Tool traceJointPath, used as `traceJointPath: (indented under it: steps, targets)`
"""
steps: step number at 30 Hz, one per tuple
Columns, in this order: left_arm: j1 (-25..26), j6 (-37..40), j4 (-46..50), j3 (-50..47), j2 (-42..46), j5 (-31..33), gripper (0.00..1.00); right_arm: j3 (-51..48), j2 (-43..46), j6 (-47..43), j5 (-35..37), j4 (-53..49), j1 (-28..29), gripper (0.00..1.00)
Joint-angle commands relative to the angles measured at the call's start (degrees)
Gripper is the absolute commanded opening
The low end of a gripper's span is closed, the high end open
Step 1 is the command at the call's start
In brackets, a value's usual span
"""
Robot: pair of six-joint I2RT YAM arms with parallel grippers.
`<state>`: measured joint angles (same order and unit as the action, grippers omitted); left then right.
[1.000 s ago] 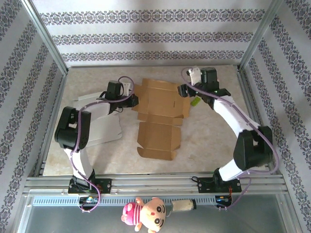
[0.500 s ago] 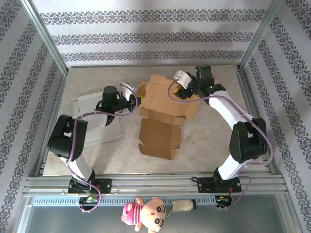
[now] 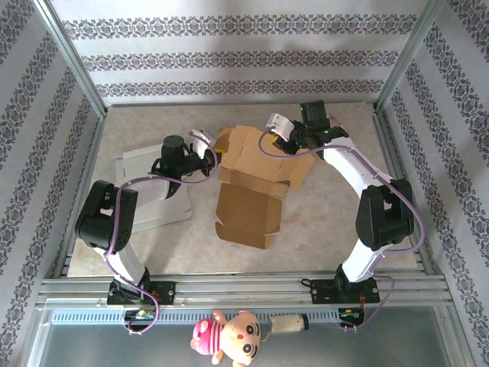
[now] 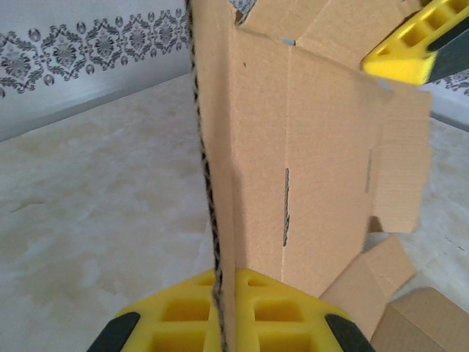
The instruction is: Fold the paper box
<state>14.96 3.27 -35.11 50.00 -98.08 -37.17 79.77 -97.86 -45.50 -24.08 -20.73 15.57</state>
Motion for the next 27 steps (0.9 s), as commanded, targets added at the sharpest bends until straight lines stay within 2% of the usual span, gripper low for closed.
traceJointPath:
  steps: [1,3,6,10,12,15,18,21,25,27]
  targets:
    - [0.8,-0.9,1.6,1.6,2.8,3.8,0.22,0.4,2.1,0.4,-0.9,-1.0,1.1,0.07]
    - [1.0,-5.3,2.9,1.5,5.5,7.4,0.38,-0.2,2.6,0.3,2.3,-0.2,2.2,0.03]
    - [1.6,-20.3,8.7,1.3,12.0,15.7,0.50,-4.8,4.5,-3.6,11.0,6.3,5.1,0.00]
    - [2.9,-41.9,20.6,2.6,19.5,19.8,0.48,-10.8,5.2,-11.8,25.8,19.2,9.2,0.00]
    - [3.3,-52.8,27.5,4.0,20.7,21.3,0.43,-13.5,4.7,-18.0,31.8,26.0,11.2,0.00]
    - [3.4,-61.5,29.3,4.9,20.2,18.0,0.40,-18.4,3.3,-26.5,37.4,39.6,12.8,0.00]
    - [3.7,-65.0,27.6,6.2,18.8,16.4,0.40,-21.7,2.0,-33.1,38.6,47.3,14.1,0.00]
    - [3.7,-65.1,28.0,8.9,15.9,16.3,0.39,-24.7,1.5,-36.3,37.6,52.1,15.5,0.00]
    - [3.3,-60.3,30.6,13.3,10.4,18.7,0.38,-25.9,1.6,-35.6,37.3,54.2,16.4,0.00]
    - [3.0,-58.7,31.5,15.5,7.5,18.7,0.33,-26.4,2.0,-35.9,37.0,54.6,16.7,0.00]
